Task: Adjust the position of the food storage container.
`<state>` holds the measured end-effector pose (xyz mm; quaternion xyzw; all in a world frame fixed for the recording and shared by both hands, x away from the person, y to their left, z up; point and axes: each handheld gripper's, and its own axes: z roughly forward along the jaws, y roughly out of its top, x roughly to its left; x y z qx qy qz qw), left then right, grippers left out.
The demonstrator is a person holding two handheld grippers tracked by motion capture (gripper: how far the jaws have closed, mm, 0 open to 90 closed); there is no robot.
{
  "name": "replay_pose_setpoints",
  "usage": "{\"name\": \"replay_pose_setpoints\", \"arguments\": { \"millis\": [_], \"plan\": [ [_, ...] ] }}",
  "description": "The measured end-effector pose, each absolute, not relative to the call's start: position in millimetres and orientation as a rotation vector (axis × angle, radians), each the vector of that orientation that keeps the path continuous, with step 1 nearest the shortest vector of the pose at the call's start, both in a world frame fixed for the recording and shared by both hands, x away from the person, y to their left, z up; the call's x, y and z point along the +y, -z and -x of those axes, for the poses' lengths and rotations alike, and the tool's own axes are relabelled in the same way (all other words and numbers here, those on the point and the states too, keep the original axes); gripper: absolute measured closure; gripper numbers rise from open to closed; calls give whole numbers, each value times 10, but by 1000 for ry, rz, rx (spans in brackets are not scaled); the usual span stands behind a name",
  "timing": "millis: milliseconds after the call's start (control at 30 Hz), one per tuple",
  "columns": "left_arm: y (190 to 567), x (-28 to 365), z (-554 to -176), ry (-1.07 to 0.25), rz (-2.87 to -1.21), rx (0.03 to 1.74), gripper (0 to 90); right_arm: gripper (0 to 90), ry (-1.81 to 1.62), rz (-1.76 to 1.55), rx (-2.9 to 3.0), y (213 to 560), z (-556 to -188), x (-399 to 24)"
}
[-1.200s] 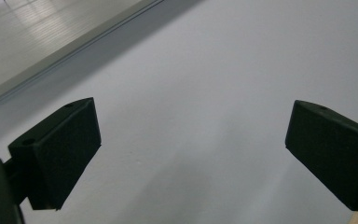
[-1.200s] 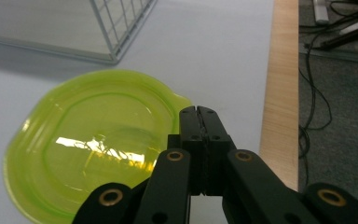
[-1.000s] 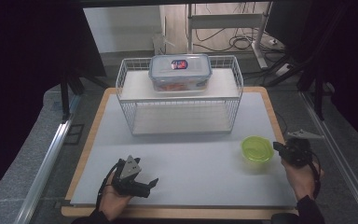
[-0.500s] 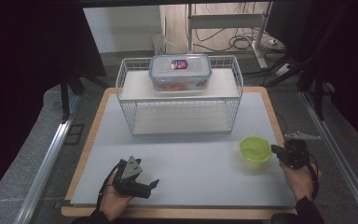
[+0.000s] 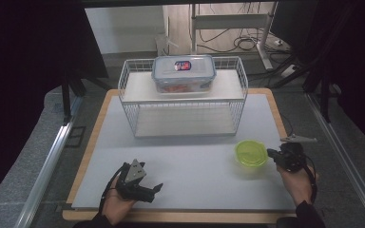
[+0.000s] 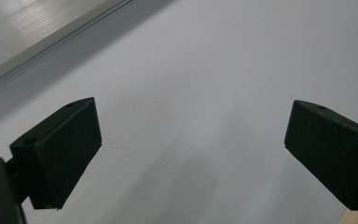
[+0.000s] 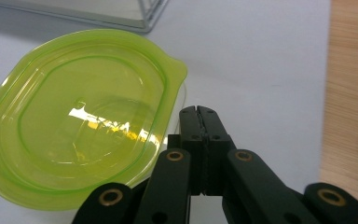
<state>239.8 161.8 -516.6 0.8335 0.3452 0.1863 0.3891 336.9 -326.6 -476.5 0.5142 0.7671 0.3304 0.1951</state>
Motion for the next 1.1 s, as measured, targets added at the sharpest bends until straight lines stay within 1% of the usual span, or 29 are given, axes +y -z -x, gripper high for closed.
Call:
{"name": "replay_pose_setpoints", "arguments": {
  "millis": [267,733,933,1100],
  "plan": [
    [5169,1613,-2403,-475,-2127,872,36,900,-949,-1409,2201,4773,-3366,-3085],
    [5170,1610,-2404,-471,-2129,870,36,900,-977,-1307,2326,4796,-3296,-2640],
    [5173,1596,-2399,-468,-2127,873,36,900,-952,-1289,2399,4872,-3269,-2550],
    [5172,1596,-2404,-465,-2126,873,36,900,-955,-1325,2439,4954,-3288,-2566]
  ]
}}
